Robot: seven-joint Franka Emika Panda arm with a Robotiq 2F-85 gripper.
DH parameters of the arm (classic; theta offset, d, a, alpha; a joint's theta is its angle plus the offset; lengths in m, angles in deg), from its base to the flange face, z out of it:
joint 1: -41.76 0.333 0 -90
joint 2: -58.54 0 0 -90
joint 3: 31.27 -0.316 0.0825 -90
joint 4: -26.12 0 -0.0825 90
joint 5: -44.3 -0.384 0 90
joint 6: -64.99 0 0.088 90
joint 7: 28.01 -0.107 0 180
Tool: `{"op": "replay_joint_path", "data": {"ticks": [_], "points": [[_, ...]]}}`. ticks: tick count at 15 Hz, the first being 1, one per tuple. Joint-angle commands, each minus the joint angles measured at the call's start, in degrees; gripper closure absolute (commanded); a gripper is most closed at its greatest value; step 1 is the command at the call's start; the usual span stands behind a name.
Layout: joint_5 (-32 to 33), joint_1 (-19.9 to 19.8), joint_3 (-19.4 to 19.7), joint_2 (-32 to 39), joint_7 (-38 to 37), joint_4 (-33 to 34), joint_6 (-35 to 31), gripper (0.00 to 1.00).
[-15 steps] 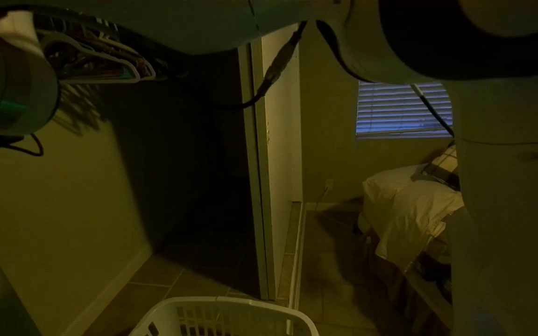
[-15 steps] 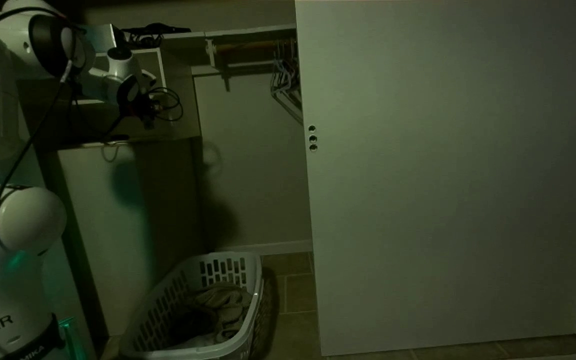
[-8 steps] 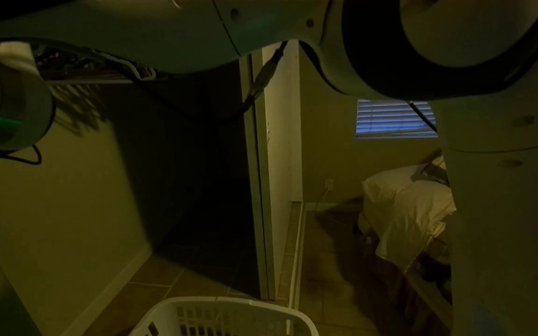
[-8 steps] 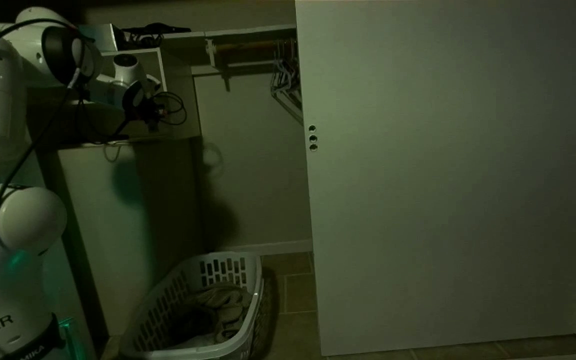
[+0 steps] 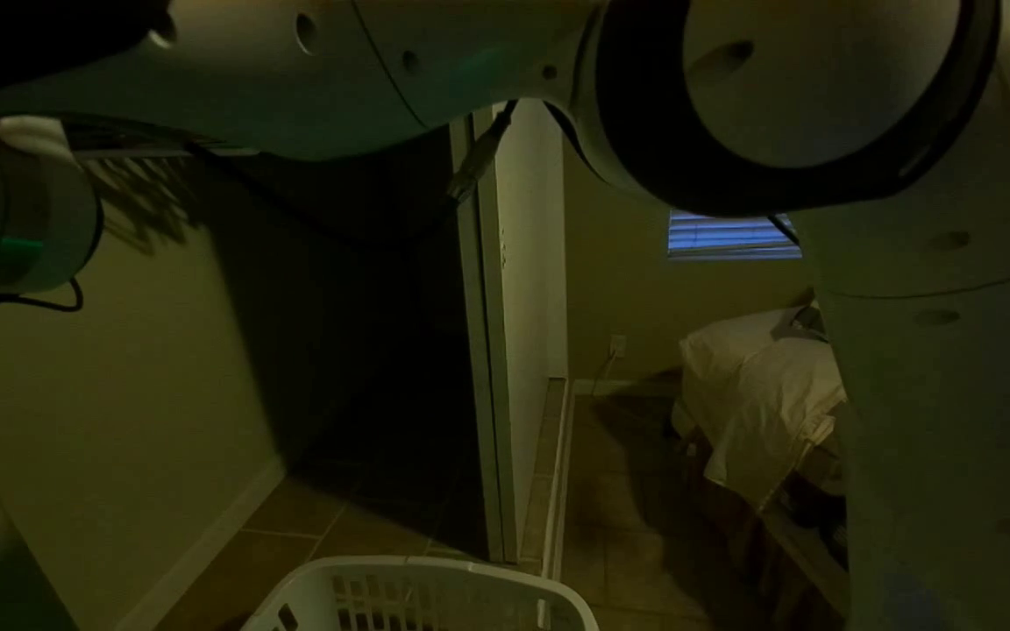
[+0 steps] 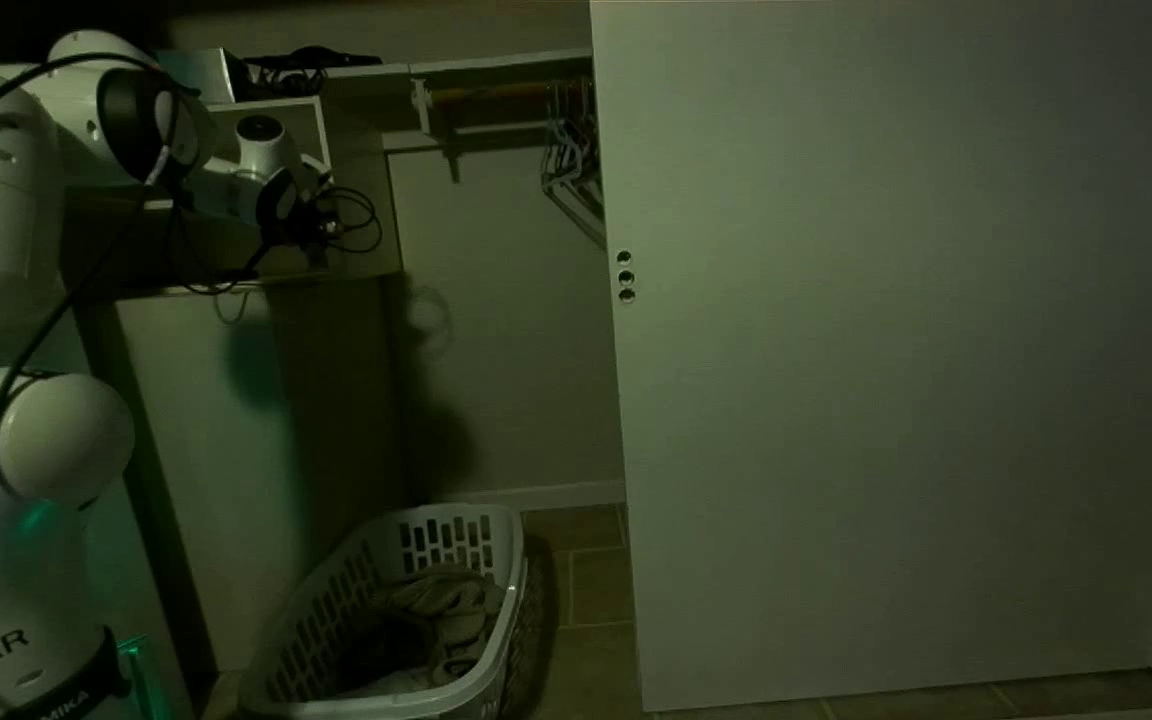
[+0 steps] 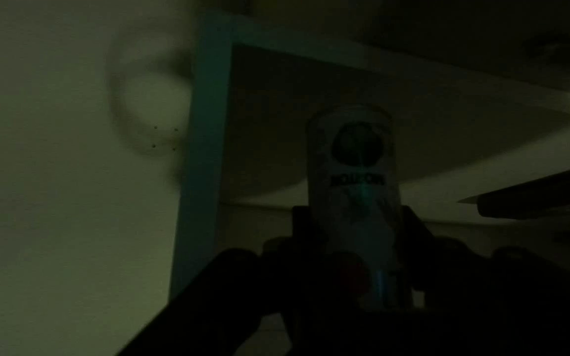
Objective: Move the cup backward
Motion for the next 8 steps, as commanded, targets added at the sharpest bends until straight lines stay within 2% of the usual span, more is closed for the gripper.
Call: {"op": "replay_joint_path", "data": {"ticks": [1,8], "points": [[2.5,1.7,2.1,2.6,-2.0,3.5,0.1,0.81],[1.9,3.2,3.2,4.1,-1.3,5.2,1.1,0.81]]}}
